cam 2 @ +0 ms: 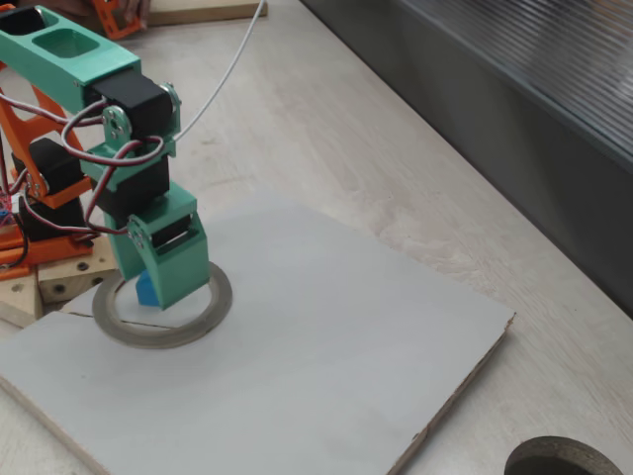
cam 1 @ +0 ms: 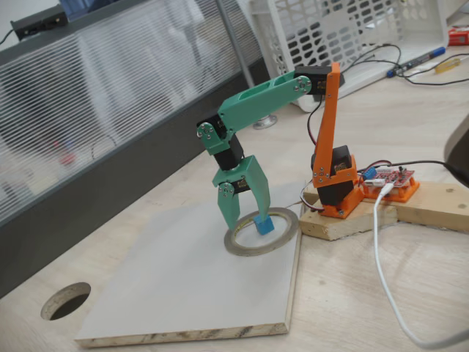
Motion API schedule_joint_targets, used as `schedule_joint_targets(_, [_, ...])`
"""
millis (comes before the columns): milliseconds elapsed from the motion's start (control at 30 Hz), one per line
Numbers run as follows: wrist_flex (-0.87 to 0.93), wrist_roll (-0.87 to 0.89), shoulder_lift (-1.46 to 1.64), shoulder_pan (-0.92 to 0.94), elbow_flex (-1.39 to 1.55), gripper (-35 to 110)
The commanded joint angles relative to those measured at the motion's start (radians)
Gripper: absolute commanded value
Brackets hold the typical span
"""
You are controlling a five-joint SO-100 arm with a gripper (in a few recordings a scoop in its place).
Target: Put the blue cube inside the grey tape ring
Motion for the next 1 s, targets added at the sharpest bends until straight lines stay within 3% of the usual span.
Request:
schedule_joint_targets(0, [0.020,0.015,0.021,0.009,0.012,49])
schedule_joint_targets(200, [0.069,0.015,0.038,0.009,-0.026,49])
schedule_joint_targets(500, [0.413,0.015,0.025,0.009,-0.436,49])
schedule_joint_targets(967, [0.426,0.015,0.023,0.008,-0.489,49])
